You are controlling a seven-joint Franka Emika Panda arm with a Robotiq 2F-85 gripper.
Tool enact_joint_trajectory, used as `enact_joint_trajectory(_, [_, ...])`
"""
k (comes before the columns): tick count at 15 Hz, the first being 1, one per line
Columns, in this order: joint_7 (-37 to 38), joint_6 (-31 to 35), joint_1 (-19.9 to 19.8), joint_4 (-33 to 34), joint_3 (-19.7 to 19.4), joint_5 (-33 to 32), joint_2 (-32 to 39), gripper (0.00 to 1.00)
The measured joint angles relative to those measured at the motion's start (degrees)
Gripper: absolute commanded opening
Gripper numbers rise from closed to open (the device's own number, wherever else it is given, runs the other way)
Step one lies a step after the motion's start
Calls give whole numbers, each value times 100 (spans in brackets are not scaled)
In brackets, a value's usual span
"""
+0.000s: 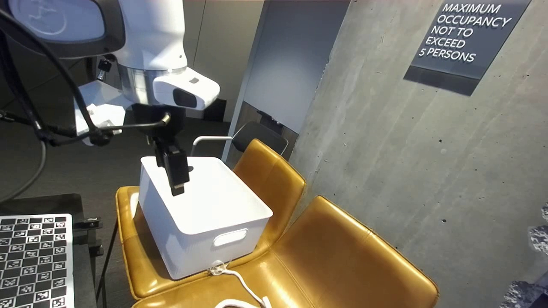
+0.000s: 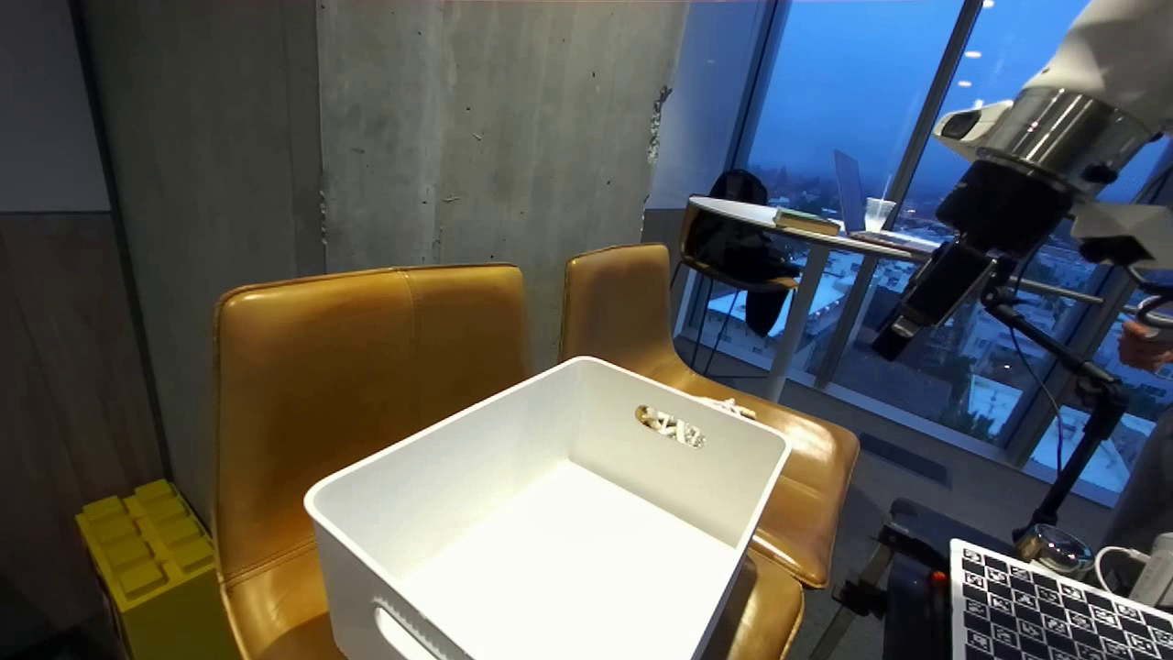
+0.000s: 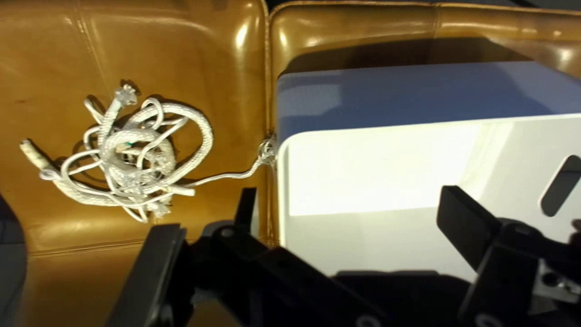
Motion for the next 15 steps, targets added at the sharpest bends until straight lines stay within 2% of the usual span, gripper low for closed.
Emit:
enact_joint_trajectory(3, [-643, 209, -99, 371, -636, 117, 614, 100])
enact_joint_trajectory(6, [-1624, 320, -41, 1012, -1120, 942, 1588, 100])
enact_joint_trajectory(10, [-2647, 297, -53, 1996, -1173, 2190, 2949, 100])
enact_joint_trajectory(14, [-2813, 263, -66, 2789, -1055, 2583, 4046, 100])
enact_joint_trajectory(15, [-2759, 269, -188, 2952, -897, 2543, 4281, 100])
